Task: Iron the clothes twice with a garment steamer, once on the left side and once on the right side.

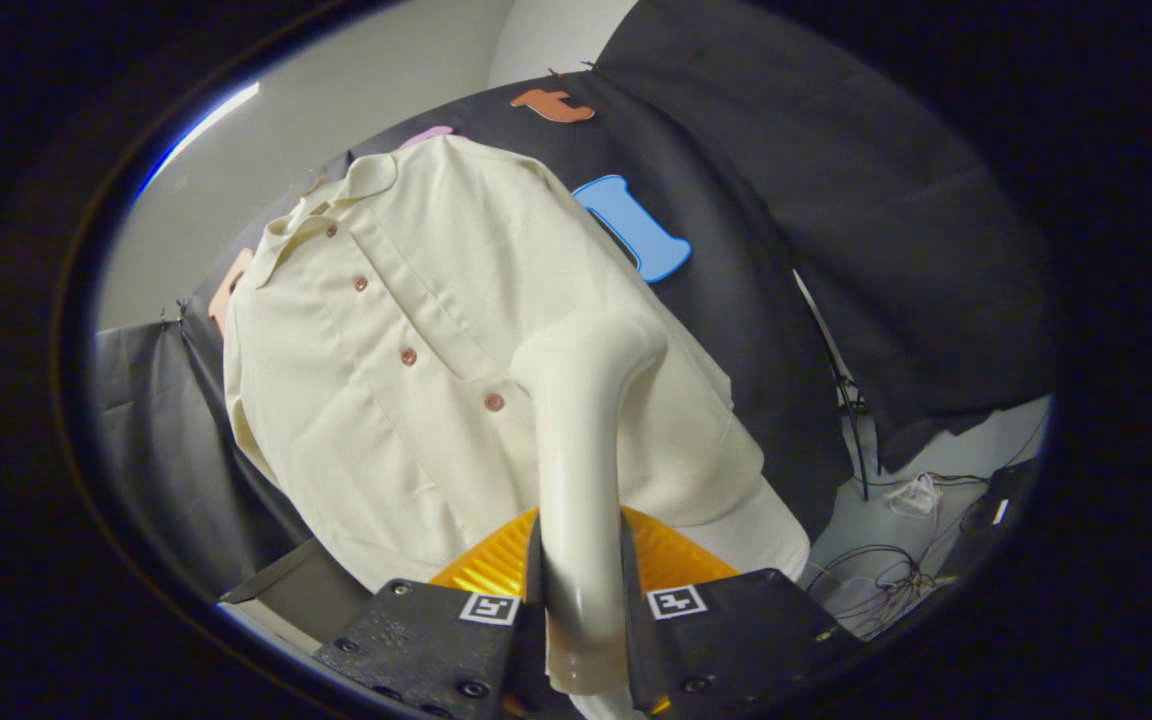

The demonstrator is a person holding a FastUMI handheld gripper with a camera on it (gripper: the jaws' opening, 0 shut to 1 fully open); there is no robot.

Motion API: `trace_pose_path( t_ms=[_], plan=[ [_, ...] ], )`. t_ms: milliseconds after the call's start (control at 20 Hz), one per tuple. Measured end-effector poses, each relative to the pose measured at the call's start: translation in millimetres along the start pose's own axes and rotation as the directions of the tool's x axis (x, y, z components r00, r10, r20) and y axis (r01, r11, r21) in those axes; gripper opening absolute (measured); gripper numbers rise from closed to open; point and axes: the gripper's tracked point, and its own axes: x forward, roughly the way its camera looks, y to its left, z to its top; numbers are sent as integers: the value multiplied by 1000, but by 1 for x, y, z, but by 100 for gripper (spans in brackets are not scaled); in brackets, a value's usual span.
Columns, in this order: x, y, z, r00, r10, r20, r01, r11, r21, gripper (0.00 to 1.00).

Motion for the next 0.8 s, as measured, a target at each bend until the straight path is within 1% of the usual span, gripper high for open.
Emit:
trace_pose_path(
  t_ms=[250, 450, 600, 800],
  plan=[
    [-13, -15, -25, 998, -46, -37, 47, 998, 33, 32],
    [-32, -17, -39, 997, -51, -52, 54, 998, 44, 32],
    [-51, -11, -47, 998, -37, -60, 41, 997, 71, 32],
    [-84, 22, -67, 997, 10, -73, -4, 996, 84, 32]
  ],
)
